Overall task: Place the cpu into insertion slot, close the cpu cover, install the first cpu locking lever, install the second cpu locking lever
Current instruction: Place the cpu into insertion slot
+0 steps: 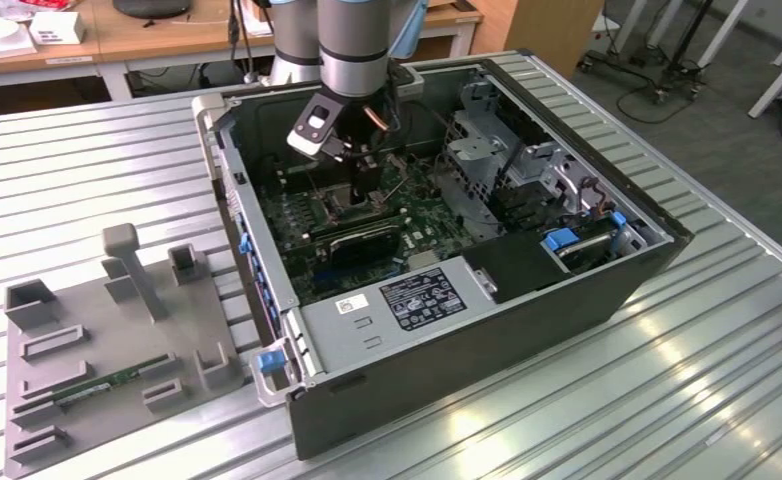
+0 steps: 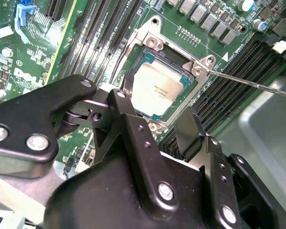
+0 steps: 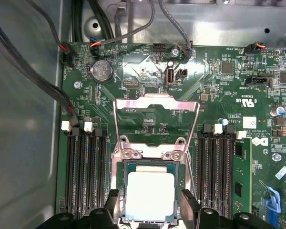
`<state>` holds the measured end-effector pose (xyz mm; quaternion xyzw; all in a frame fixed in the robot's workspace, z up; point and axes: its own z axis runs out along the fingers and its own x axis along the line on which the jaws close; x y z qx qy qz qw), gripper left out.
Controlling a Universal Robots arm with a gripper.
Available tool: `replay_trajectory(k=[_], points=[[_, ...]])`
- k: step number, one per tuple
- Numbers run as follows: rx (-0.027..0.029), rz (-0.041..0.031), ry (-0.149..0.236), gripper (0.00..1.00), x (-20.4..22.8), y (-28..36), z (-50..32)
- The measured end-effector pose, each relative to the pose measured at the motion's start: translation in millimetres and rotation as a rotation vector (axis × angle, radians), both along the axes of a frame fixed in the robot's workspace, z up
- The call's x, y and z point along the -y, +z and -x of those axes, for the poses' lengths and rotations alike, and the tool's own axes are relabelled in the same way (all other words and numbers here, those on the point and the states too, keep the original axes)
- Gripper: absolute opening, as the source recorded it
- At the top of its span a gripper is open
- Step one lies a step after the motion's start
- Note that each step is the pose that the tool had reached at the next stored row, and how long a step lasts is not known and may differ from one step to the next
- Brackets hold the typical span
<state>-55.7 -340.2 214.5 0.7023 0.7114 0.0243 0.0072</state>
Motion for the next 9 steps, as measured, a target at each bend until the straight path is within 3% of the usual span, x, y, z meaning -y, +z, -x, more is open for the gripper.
replay_trajectory(k=[4, 6, 9], points=[[-0.0004, 0.0, 0.0, 0.62, 0.0, 0.3, 0.0], [-0.0056, 0.0002, 0.0, 0.62, 0.0, 0.4, 0.0], [-0.0066, 0.0002, 0.0, 0.62, 0.0, 0.3, 0.0]])
